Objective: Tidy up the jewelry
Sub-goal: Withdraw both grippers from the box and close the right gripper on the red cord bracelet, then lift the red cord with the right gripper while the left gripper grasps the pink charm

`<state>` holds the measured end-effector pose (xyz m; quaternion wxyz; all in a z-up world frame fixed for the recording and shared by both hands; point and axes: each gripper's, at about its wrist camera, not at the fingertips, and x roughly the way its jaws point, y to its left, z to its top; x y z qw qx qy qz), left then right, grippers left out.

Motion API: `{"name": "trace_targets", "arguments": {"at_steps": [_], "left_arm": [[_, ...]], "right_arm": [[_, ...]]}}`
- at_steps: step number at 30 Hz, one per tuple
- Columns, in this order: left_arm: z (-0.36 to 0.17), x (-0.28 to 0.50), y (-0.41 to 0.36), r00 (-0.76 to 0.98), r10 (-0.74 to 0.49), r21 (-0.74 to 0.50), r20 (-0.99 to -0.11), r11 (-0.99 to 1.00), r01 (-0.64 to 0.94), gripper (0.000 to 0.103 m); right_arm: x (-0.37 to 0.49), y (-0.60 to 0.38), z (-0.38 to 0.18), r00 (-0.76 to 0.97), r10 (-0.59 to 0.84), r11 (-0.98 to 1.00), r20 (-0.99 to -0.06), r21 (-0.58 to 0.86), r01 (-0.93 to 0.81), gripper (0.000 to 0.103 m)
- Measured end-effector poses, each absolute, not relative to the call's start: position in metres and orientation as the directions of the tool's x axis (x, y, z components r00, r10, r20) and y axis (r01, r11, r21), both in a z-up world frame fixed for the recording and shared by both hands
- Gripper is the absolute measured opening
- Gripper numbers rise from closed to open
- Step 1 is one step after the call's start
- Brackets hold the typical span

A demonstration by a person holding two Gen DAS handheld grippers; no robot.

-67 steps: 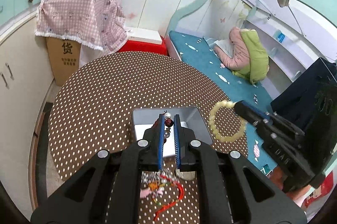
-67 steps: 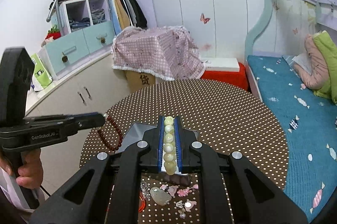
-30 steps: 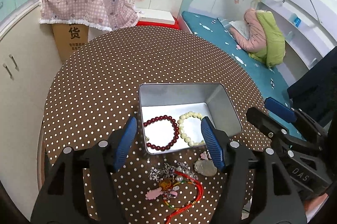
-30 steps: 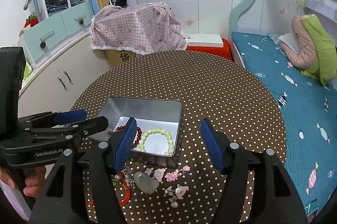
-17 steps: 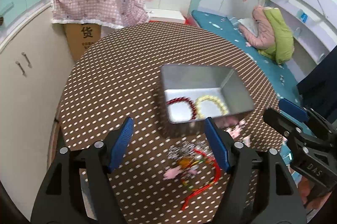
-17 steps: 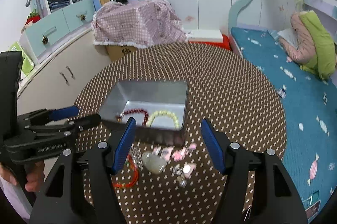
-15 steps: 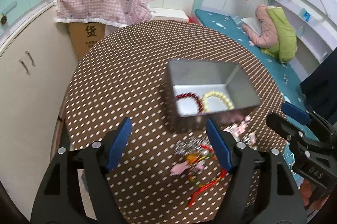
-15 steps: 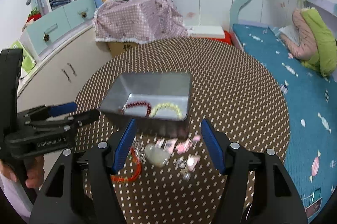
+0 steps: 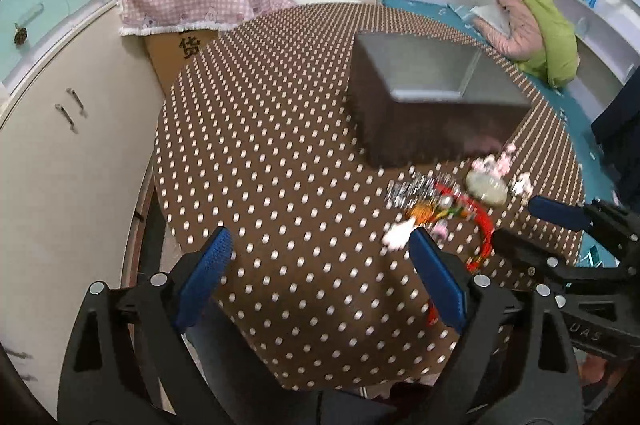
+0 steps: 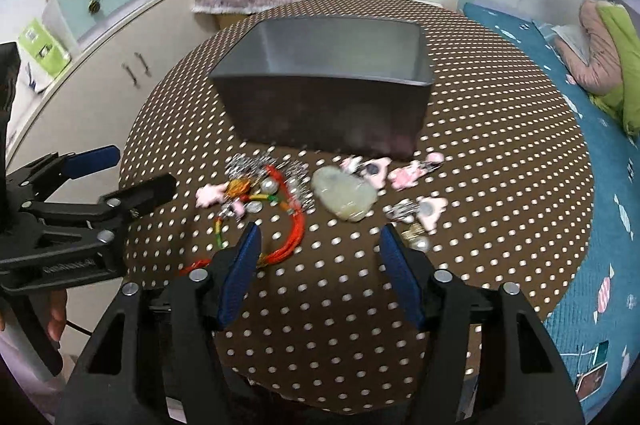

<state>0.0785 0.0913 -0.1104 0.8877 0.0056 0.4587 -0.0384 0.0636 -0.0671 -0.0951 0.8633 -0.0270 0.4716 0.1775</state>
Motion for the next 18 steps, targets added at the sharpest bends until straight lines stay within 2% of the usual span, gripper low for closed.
{"name": "trace_targets", "arguments": {"at_steps": [4, 8, 12, 15, 18], "left_arm": [[-0.121, 0.067, 0.094, 0.572, -0.055, -0.018, -0.818, 0.997, 0.071, 0.090], [-0.125, 0.056, 0.096, 0.602, -0.068, -0.028, -0.796, 0.997, 0.075, 0.090], [-0.127, 0.054, 0.097, 0.608, -0.114, -0.064, -0.786, 0.993, 0.103, 0.089], [-0.125, 0.056, 0.094, 0.627, -0.147, -0.078, -0.765, 0.988, 0.136, 0.087], [-0.124, 0.061, 0.089, 0.627, -0.182, -0.090, -0.757, 0.980, 0.176, 0.073]], "right_arm": [[0.063, -0.059, -0.101, 0.472, 0.281, 0.928, -0.835, 0.111, -0.355, 0.037], [0.066, -0.053, -0.106, 0.475, 0.270, 0.927, -0.837, 0.092, -0.364, 0.027], [0.065, -0.051, -0.106, 0.499, 0.244, 0.925, -0.832, 0.046, -0.376, 0.006], [0.066, -0.054, -0.107, 0.495, 0.256, 0.925, -0.830, 0.061, -0.376, 0.003], [0.066, -0.057, -0.105, 0.497, 0.264, 0.927, -0.827, 0.075, -0.368, 0.002]]}}
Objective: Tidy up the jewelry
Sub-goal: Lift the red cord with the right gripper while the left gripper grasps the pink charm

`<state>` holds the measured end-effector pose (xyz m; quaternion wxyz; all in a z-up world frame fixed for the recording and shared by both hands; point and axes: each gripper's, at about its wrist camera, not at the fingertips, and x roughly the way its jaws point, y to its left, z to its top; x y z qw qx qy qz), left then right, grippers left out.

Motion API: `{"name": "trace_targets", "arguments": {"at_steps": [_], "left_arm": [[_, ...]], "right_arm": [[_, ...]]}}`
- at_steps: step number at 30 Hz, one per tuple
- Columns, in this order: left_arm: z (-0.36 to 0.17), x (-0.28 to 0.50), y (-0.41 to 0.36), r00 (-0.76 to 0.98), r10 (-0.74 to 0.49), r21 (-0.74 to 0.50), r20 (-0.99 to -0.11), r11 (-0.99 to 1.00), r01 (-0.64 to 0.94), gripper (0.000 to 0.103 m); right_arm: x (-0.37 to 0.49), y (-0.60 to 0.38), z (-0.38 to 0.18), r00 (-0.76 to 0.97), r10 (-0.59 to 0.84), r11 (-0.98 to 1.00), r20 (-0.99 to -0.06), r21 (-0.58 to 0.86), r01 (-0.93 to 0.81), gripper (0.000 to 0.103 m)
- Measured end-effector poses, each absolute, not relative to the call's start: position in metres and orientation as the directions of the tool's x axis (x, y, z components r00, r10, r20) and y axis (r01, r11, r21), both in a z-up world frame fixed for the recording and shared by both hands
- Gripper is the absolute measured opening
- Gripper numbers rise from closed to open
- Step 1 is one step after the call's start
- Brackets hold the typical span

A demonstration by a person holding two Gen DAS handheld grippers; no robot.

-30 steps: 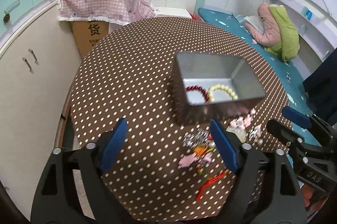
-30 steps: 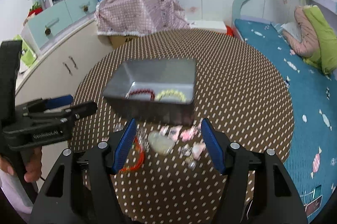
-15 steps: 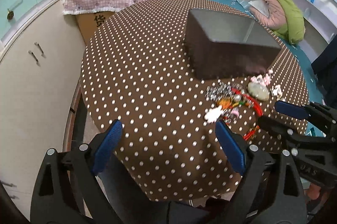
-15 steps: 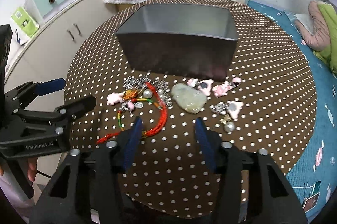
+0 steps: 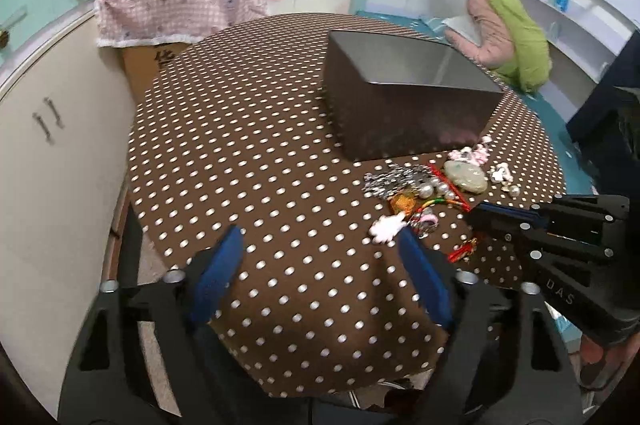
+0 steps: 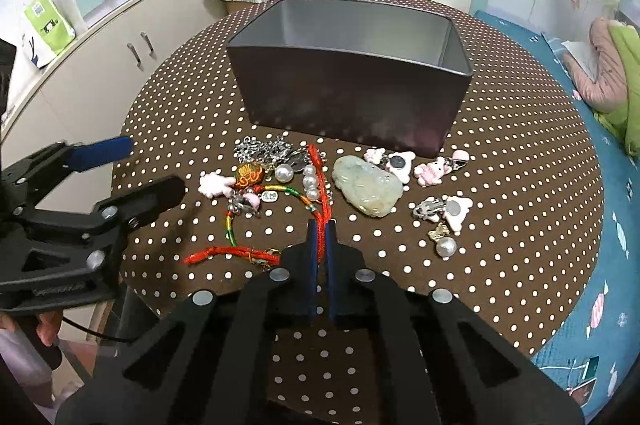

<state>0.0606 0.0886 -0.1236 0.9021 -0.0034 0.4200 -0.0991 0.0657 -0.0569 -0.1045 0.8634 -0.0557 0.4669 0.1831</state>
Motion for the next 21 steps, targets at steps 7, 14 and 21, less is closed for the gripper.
{"name": "trace_targets", "arguments": {"at_steps": [7, 14, 21], "left_arm": [[-0.120, 0.067, 0.069, 0.624, -0.266, -0.078, -0.734, 0.947, 0.312, 0.066], [-0.128, 0.069, 0.044, 0.598, -0.308, -0.050, -0.740, 0.912, 0.407, 0.066], [-0.131, 0.066, 0.027, 0.590, -0.345, -0.052, -0.730, 0.889, 0.455, 0.066]], "right_arm": [[0.062, -0.073, -0.079, 0.526, 0.335, 0.922, -0.782, 0.156, -0.355, 0.002], [0.058, -0.080, -0.058, 0.560, 0.363, 0.917, -0.744, 0.177, -0.359, 0.002], [0.053, -0.082, -0.037, 0.593, 0.403, 0.903, -0.697, 0.198, -0.382, 0.002]]}}
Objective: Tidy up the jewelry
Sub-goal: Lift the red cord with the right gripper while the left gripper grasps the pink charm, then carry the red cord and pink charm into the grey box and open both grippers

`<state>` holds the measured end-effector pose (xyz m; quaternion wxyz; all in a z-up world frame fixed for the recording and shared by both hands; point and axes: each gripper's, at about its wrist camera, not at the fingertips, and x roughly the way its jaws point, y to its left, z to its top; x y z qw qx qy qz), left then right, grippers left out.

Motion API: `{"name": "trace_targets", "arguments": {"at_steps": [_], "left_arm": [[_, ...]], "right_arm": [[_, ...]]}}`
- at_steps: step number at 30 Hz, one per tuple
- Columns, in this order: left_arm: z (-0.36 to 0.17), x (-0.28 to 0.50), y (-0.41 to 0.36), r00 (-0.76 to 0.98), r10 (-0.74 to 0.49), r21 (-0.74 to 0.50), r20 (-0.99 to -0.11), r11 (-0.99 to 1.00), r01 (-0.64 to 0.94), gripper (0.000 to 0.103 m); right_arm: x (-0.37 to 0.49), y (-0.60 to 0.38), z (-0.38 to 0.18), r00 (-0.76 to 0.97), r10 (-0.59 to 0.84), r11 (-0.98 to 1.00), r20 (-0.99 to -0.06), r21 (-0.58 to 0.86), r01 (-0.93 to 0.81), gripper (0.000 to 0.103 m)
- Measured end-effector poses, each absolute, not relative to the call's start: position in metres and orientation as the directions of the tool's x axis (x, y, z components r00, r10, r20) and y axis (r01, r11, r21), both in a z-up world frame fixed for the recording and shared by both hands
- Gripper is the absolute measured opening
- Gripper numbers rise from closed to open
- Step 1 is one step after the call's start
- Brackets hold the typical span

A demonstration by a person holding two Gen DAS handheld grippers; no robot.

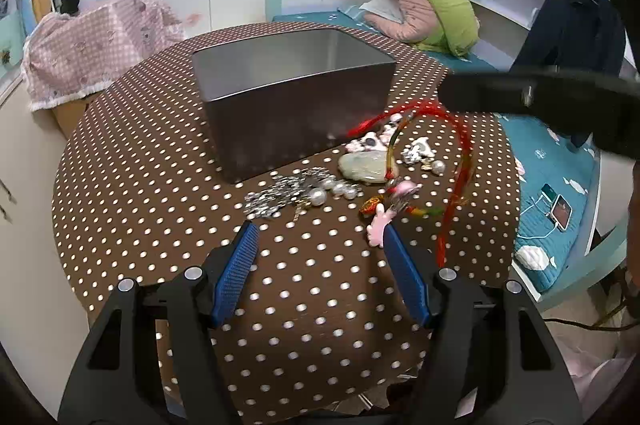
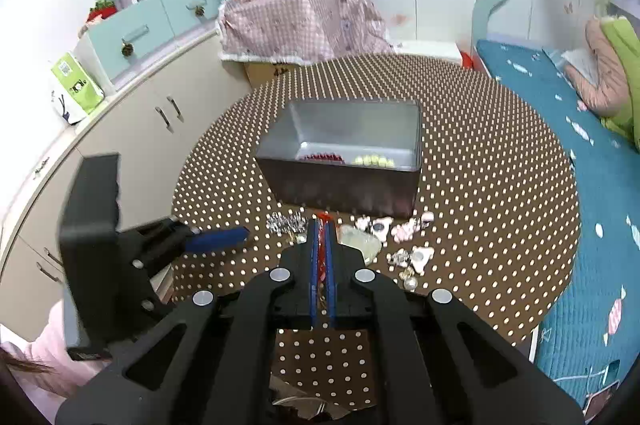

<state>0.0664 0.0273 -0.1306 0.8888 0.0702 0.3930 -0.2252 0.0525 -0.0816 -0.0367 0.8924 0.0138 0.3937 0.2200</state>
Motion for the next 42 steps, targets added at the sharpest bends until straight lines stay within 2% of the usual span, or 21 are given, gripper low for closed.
{"name": "trace_targets", "arguments": {"at_steps": [9, 13, 15, 16, 18, 22, 26, 28, 30, 32, 33, 34, 37, 42], "left_arm": [[-0.142, 0.067, 0.000, 0.579, -0.349, -0.017, -0.737, 0.865, 0.501, 0.064], [-0.148, 0.070, -0.003, 0.581, -0.321, 0.026, -0.748, 0.861, 0.508, 0.051], [-0.148, 0.071, -0.003, 0.585, -0.311, 0.038, -0.749, 0.861, 0.507, 0.037], [-0.148, 0.071, -0.003, 0.586, -0.309, 0.042, -0.749, 0.861, 0.507, 0.033], [-0.148, 0.070, -0.001, 0.593, -0.295, 0.057, -0.749, 0.863, 0.502, 0.017], [-0.147, 0.068, 0.006, 0.594, -0.292, 0.030, -0.750, 0.882, 0.471, 0.016], [-0.145, 0.071, 0.023, 0.585, -0.314, -0.049, -0.748, 0.905, 0.423, 0.016], [-0.142, 0.071, 0.034, 0.579, -0.350, -0.113, -0.737, 0.908, 0.404, 0.016], [-0.138, 0.070, 0.040, 0.591, -0.357, -0.133, -0.723, 0.912, 0.387, 0.016], [-0.135, 0.069, 0.047, 0.601, -0.356, -0.148, -0.715, 0.918, 0.367, 0.016], [-0.134, 0.068, 0.048, 0.605, -0.353, -0.152, -0.714, 0.921, 0.358, 0.016], [-0.133, 0.067, 0.050, 0.607, -0.351, -0.156, -0.713, 0.924, 0.350, 0.016], [-0.133, 0.066, 0.053, 0.608, -0.349, -0.170, -0.713, 0.927, 0.334, 0.016], [-0.130, 0.065, 0.058, 0.619, -0.343, -0.176, -0.707, 0.932, 0.315, 0.016]], "right_arm": [[0.051, -0.091, -0.028, 0.628, 0.389, 0.912, -0.674, 0.182, -0.369, 0.002], [0.053, -0.100, -0.032, 0.627, 0.377, 0.917, -0.682, 0.181, -0.355, 0.002], [0.055, -0.106, -0.040, 0.617, 0.359, 0.926, -0.700, 0.183, -0.331, 0.005], [0.056, -0.110, -0.046, 0.606, 0.351, 0.929, -0.714, 0.185, -0.320, 0.005], [0.057, -0.115, -0.057, 0.588, 0.325, 0.939, -0.740, 0.180, -0.292, 0.006], [0.059, -0.121, -0.079, 0.546, 0.295, 0.949, -0.784, 0.174, -0.263, 0.007], [0.059, -0.125, -0.093, 0.518, 0.269, 0.958, -0.812, 0.167, -0.235, 0.017], [0.058, -0.125, -0.096, 0.515, 0.255, 0.961, -0.818, 0.157, -0.227, 0.032], [0.058, -0.124, -0.096, 0.523, 0.236, 0.965, -0.819, 0.133, -0.226, 0.036], [0.059, -0.123, -0.100, 0.515, 0.231, 0.965, -0.826, 0.126, -0.229, 0.036], [0.061, -0.122, -0.105, 0.504, 0.226, 0.965, -0.833, 0.123, -0.230, 0.032], [0.062, -0.121, -0.110, 0.493, 0.220, 0.966, -0.842, 0.118, -0.229, 0.020], [0.060, -0.118, -0.111, 0.515, 0.204, 0.965, -0.833, 0.084, -0.247, 0.003], [0.063, -0.125, -0.109, 0.505, 0.247, 0.960, -0.827, 0.137, -0.245, 0.002]]}}
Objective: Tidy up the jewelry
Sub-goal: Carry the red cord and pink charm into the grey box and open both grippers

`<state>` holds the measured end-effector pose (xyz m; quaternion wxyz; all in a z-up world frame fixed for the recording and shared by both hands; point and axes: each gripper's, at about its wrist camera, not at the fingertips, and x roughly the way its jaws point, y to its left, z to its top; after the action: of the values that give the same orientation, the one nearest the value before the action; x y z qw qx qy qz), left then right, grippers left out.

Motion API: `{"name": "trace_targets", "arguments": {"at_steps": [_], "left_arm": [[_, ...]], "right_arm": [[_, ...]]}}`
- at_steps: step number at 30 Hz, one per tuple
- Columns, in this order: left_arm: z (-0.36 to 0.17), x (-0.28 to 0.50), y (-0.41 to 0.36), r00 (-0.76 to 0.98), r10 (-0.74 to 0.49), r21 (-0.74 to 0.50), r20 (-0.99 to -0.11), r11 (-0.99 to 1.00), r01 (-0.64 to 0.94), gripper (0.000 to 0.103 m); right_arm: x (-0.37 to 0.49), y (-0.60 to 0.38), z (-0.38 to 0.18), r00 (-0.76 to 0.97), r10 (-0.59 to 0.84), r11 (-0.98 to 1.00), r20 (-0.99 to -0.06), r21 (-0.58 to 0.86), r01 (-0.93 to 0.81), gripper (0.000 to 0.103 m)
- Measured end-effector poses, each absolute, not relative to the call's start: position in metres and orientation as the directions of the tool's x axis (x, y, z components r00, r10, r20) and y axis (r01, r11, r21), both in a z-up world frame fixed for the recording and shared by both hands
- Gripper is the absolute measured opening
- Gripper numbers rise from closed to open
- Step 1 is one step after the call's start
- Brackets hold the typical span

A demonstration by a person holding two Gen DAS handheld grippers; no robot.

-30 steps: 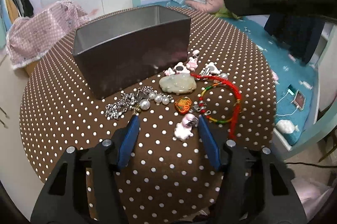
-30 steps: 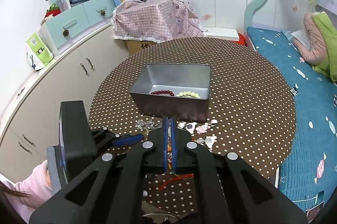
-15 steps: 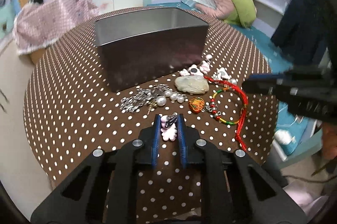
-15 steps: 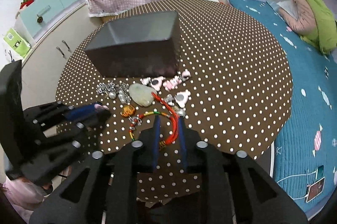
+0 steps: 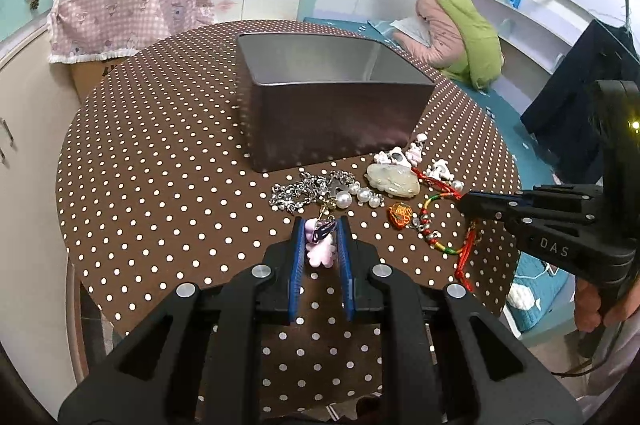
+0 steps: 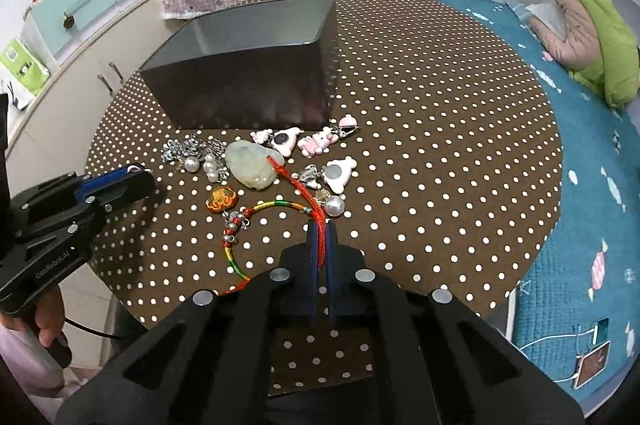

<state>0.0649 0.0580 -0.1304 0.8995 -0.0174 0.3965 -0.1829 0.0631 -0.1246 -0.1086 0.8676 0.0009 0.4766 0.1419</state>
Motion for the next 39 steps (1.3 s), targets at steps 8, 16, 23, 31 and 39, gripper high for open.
{"name": "trace_targets", "arguments": {"at_steps": [8, 16, 23, 31, 39], "left_arm": [[-0.121, 0.067, 0.061, 0.643, -0.321, -0.160, -0.695, 0.942, 0.296, 0.016], [-0.100, 0.068, 0.063, 0.687, -0.317, -0.155, -0.653, 0.945, 0.289, 0.016], [-0.080, 0.072, 0.066, 0.725, -0.314, -0.141, -0.614, 0.946, 0.291, 0.016], [-0.063, 0.085, 0.061, 0.746, -0.326, -0.133, -0.580, 0.942, 0.307, 0.016], [-0.051, 0.112, 0.048, 0.757, -0.328, -0.121, -0.565, 0.940, 0.318, 0.016]], "right_arm": [[0.063, -0.124, -0.081, 0.543, 0.307, 0.944, -0.782, 0.175, -0.281, 0.002], [0.063, -0.115, -0.052, 0.599, 0.329, 0.933, -0.730, 0.152, -0.327, 0.002], [0.066, -0.109, -0.033, 0.633, 0.345, 0.925, -0.693, 0.138, -0.353, 0.002], [0.077, -0.105, -0.009, 0.680, 0.358, 0.918, -0.641, 0.107, -0.382, 0.002], [0.101, -0.105, -0.003, 0.704, 0.351, 0.922, -0.617, 0.100, -0.373, 0.002]]}}
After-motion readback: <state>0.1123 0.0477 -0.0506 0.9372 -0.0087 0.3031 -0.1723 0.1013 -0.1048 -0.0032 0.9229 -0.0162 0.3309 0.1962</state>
